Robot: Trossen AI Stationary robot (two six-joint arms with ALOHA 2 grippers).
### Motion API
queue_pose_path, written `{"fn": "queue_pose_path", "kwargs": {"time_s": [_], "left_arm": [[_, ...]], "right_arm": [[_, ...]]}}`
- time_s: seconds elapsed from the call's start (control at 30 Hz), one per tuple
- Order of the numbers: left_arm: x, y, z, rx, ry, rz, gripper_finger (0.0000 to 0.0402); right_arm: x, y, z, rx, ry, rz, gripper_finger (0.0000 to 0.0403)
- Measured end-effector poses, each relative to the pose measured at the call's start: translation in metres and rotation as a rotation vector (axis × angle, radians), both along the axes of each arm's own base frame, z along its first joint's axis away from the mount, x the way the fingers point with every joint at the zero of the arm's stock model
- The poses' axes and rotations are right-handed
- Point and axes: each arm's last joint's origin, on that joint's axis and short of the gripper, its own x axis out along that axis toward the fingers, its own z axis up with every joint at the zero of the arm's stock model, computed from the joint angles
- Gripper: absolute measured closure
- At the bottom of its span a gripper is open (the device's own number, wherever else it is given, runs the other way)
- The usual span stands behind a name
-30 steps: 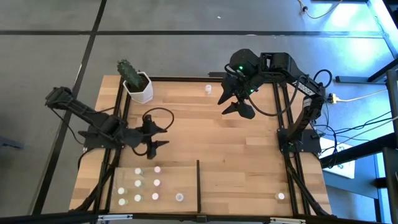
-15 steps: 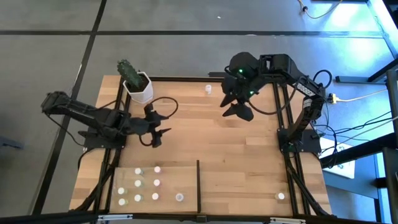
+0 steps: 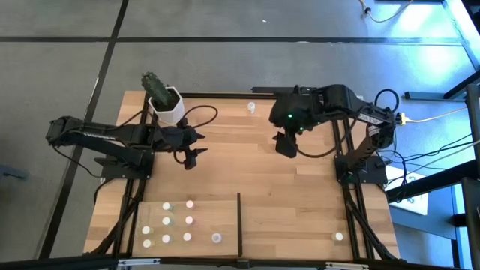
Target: Pick and place medicine bottles onto shelf by color
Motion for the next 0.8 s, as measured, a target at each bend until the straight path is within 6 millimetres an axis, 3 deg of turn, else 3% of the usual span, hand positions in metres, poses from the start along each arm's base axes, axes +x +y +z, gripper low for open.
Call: {"fn": "queue_pose_path", "kwargs": {"time_s": [0.17,0.37,0.5,0.8], "left_arm": [[0.000,0.002,0.000,-0.001,-0.001,0.008,0.0176],[0.000,0.002,0.000,0.001,0.000,0.006,0.0176],[0.000,0.002,0.000,0.021,0.007,-0.008,0.0176],[0.000,0.002,0.000,0.044,0.015,-0.025,0.0176]], "right_arm": [[-0.017,0.000,0.004,-0.003,-0.026,-0.118,0.0187],[-0.067,0.008,0.008,0.035,-0.066,-0.243,0.0187],[-0.082,0.035,-0.013,0.114,0.006,-0.216,0.0187],[-0.083,0.102,-0.070,0.379,0.331,-0.112,0.0187]]}}
